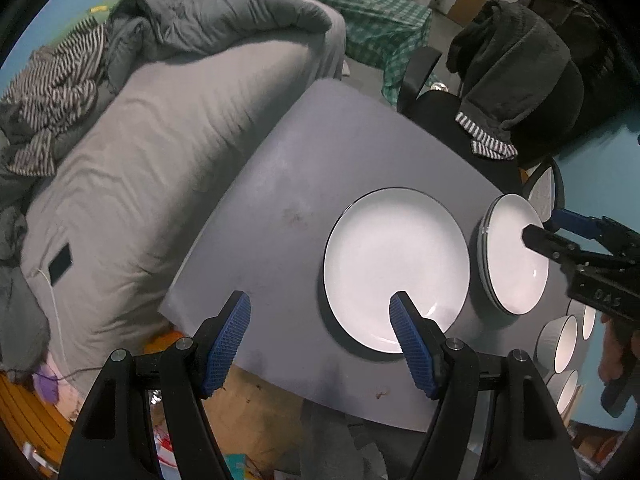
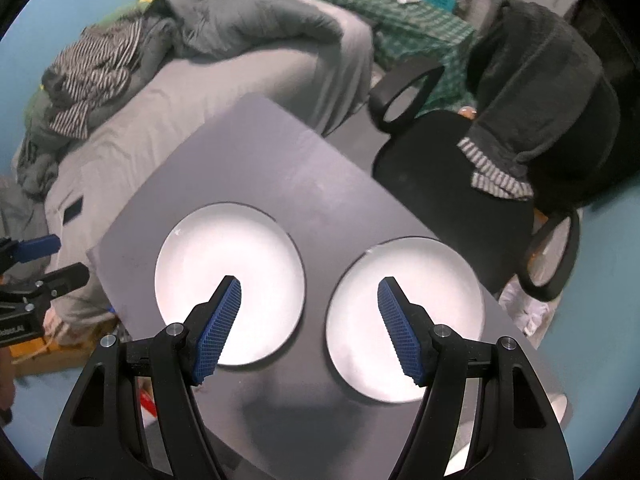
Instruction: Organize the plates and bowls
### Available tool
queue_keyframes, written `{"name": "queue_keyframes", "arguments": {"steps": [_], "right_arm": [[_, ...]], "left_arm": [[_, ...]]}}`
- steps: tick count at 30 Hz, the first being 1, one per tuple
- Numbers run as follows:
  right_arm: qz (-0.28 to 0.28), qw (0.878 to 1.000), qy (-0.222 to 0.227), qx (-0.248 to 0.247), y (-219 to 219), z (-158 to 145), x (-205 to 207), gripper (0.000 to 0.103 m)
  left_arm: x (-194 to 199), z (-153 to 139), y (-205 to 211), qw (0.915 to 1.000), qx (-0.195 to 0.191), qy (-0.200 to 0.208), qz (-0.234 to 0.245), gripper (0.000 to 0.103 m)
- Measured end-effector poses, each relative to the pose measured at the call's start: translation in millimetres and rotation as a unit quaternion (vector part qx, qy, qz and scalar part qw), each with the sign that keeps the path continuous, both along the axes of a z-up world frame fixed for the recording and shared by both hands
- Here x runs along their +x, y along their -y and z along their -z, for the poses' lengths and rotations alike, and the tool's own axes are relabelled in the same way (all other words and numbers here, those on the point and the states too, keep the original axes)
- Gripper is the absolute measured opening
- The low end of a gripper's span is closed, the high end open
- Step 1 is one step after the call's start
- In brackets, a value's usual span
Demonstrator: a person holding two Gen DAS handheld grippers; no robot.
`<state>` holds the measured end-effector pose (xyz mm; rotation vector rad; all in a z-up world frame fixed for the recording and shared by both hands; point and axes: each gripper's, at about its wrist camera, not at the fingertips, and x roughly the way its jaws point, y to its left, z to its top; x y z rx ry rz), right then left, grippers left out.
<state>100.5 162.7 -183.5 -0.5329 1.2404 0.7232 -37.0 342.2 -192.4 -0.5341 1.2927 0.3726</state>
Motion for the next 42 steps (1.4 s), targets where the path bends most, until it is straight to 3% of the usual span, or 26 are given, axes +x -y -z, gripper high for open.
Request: {"name": "queue_keyframes", "arguments": {"steps": [12,31,33,38,40,42], "right_arm": [[-0.020,0.998,-0.058,-0.023,-32.6,65.3,22.5,0.070],[-0.040,0.992,-0.107,-0.057,-54.3,112.6,21.5,0.070],[-0.042,0.991,-0.109,-0.062,-54.8,115.4,20.8,0.068],[-0.039,0.989,-0.129,-0.067,-52.0,124.1,18.5,0.048],[-0.037,0.988,-0.132,-0.071,-51.3,127.2,16.9,0.047],[-0.036,0.988,-0.133,-0.073,-49.5,129.0,14.7,0.047]], "left_arm": [[21.8,56.2,-6.9,0.9989,-0.033,-0.034,-0.002,0.074],[29.0,104.6,-7.4,0.9949,-0.078,-0.059,-0.026,0.074],[29.3,105.5,-8.1,0.9946,-0.081,-0.060,-0.026,0.073],[29.2,108.9,-8.4,0.9937,-0.088,-0.065,-0.028,0.073],[27.4,110.4,-9.4,0.9932,-0.091,-0.066,-0.030,0.072],[26.1,110.5,-8.2,0.9933,-0.087,-0.070,-0.028,0.064]]}}
